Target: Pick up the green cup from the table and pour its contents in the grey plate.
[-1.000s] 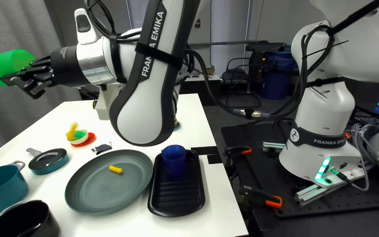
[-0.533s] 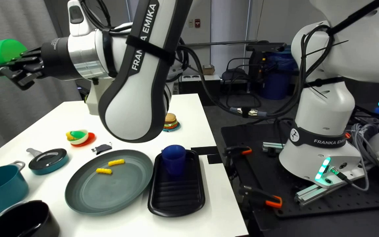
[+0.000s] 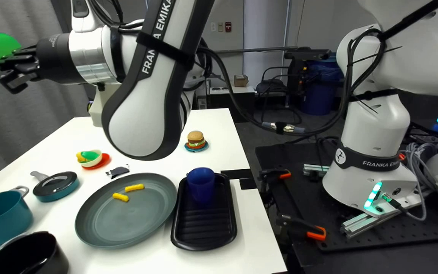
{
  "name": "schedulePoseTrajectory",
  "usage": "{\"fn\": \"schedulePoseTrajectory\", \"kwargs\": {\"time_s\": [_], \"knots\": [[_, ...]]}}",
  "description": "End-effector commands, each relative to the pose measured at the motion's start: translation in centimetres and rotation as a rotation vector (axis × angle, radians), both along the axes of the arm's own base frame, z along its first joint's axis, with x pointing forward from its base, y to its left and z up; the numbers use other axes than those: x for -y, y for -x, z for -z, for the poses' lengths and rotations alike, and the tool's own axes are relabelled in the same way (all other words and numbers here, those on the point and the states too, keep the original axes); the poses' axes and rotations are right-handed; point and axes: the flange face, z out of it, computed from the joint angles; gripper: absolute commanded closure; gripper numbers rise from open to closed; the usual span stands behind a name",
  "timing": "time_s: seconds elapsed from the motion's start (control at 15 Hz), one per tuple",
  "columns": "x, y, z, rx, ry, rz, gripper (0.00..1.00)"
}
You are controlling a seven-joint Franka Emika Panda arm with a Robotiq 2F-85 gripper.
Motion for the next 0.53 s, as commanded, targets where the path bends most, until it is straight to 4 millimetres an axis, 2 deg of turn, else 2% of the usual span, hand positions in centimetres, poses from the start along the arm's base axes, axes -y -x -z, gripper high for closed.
{"fn": "schedulePoseTrajectory", "kwargs": {"time_s": [0.0,0.47], "knots": [[-0.1,-0.8,-1.6,0.055,0.016,0.026,0.99],[0.0,-1.9,-3.3,0.106,0.003,0.035,0.99]]}}
